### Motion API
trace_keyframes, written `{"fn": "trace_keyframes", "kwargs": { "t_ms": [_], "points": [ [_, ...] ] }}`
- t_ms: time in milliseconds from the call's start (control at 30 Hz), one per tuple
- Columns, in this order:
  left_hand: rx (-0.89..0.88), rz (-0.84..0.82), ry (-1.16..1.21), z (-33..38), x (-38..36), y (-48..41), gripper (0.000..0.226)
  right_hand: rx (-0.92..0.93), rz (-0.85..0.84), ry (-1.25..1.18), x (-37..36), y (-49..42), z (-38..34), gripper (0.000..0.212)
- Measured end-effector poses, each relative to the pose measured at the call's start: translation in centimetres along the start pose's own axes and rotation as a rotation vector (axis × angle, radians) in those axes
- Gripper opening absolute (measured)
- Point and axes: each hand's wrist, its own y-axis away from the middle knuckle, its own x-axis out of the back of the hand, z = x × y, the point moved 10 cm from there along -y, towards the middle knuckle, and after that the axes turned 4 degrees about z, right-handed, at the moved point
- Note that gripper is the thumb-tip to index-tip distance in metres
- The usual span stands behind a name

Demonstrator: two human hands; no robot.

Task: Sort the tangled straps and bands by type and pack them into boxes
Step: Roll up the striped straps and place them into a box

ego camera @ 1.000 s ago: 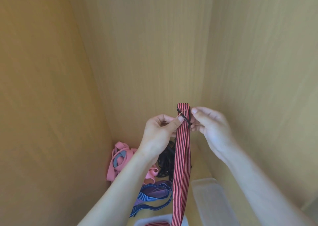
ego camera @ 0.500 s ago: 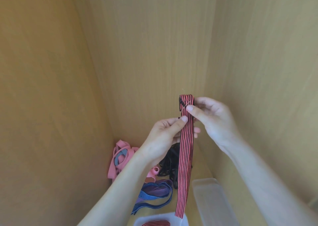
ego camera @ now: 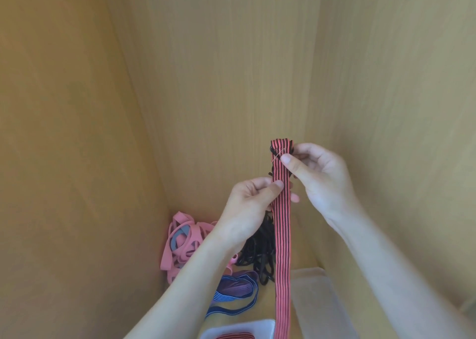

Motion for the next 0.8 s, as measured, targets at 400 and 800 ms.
{"fn": "trace_keyframes", "kwargs": {
  "t_ms": [400, 800],
  "points": [
    [-0.004, 0.231, -0.022, 0.5, 1.8, 0.2, 0.028, 0.113, -0.119, 0.133, -1.5, 1.6, -2.5, 0.011],
    [0.058, 0.16, 0.003, 0.2, 3.2, -0.2, 0.027, 0.354, -0.239, 0.496, -2.0, 4.6, -1.9, 0.045]
  ]
}}
